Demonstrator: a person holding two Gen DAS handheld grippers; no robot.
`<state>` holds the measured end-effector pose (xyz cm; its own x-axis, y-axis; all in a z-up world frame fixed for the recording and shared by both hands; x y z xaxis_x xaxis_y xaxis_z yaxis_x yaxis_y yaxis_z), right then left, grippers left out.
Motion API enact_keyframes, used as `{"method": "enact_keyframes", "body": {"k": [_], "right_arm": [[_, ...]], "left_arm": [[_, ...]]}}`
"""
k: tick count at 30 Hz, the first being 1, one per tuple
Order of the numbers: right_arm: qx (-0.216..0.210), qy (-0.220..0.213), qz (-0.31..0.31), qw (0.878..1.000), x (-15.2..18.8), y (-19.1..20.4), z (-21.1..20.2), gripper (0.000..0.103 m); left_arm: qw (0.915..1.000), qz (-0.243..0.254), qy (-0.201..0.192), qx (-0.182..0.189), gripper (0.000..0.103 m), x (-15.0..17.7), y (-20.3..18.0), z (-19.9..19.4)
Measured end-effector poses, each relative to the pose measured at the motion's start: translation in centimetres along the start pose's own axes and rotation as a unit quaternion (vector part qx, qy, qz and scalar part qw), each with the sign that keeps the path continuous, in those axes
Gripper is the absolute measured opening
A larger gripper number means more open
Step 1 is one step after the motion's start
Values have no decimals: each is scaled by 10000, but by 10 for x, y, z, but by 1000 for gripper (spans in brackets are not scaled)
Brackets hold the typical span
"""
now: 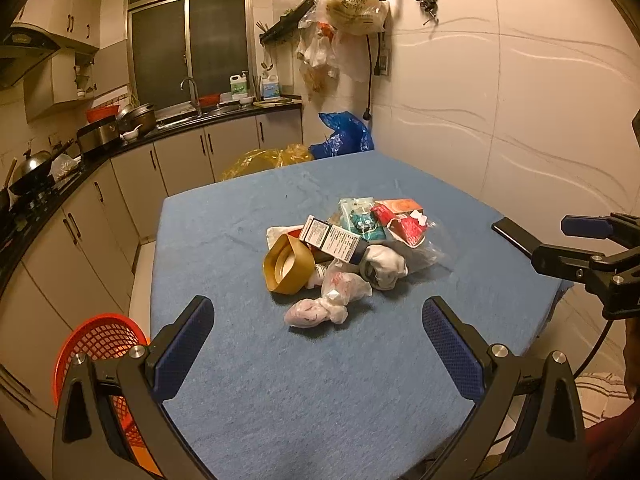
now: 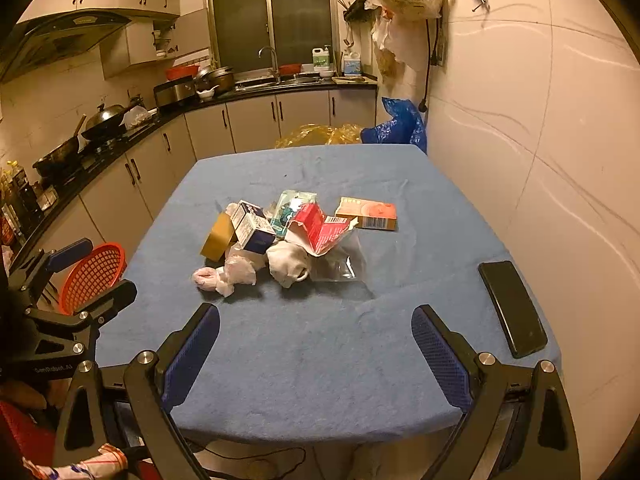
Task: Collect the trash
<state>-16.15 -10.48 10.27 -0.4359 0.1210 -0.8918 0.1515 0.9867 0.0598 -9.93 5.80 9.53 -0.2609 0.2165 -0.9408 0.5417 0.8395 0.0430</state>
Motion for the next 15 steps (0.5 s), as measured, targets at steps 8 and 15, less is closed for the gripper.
{"method": "enact_keyframes", "body": {"k": [8,15], "right_arm": [[-36,126,0,9999,2,3,8,99],[-81,171,31,9998,2,4,15,99]], "left_arm": [[9999,-33,74,-81,103,4,7,1],[9997,-82,150,-177,103,6,15,2]]}}
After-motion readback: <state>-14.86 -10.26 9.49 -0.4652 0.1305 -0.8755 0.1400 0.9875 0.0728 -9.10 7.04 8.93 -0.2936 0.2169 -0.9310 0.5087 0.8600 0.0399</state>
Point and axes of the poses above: each gripper's, at about its wrist camera, not at the fingertips, and z roughly the way its jaws point, y to its left, x to its underside, the point moved 7 cm from there along z, roughly the way its jaws point, and after that the axes turned 15 degrees about -y, right-handed, at the moved point
